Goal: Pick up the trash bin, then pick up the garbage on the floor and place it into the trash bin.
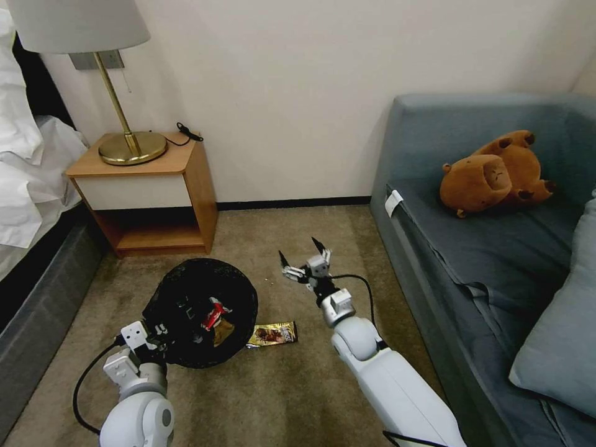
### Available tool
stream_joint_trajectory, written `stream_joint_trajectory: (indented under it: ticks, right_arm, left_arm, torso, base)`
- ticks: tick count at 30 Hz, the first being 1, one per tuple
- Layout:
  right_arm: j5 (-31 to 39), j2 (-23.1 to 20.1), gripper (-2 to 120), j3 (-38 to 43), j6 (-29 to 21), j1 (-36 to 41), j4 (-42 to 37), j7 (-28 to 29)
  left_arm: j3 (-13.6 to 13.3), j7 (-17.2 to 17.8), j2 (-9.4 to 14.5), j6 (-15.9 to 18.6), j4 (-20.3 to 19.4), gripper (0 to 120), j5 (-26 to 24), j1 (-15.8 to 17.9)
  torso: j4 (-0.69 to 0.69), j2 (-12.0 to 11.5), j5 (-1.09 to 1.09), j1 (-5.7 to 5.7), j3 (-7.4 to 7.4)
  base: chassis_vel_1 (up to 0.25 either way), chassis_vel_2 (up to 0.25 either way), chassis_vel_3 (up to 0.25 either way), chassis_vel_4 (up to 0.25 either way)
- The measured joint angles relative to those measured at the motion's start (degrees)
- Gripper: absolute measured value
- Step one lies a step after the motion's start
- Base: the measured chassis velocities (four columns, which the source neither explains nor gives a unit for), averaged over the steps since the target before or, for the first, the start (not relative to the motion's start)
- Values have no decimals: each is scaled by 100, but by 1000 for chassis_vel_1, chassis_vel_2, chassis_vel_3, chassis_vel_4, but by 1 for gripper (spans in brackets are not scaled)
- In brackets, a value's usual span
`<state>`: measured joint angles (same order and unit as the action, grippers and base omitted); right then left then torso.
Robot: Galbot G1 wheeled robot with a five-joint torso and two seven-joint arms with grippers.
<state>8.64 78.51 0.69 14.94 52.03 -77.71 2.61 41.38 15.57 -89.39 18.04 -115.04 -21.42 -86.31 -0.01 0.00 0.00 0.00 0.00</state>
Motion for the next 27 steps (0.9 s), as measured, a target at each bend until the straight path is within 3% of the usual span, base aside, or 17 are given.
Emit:
stream_joint_trajectory:
  ticks: [11, 18, 27]
  right_arm:
    - [-173, -44, 100, -80, 60, 23, 857, -679]
    - [-234, -86, 100, -667, 159, -369, 1651, -865]
    - [-192, -241, 100, -1391, 449, -1229, 2634, -1667]
  left_arm:
    - [46, 4, 67, 9, -178, 1, -99, -66]
    - [111, 14, 69, 13, -330, 1, -158, -134]
    - [11, 102, -2, 136, -407, 1, -26, 26]
  torso:
    - [0, 0, 0, 0, 0]
    - [1, 0, 0, 0, 0]
    - [1, 0, 0, 0, 0]
  base:
    - [0, 0, 0, 0]
    - [0, 0, 0, 0]
    - [0, 0, 0, 0]
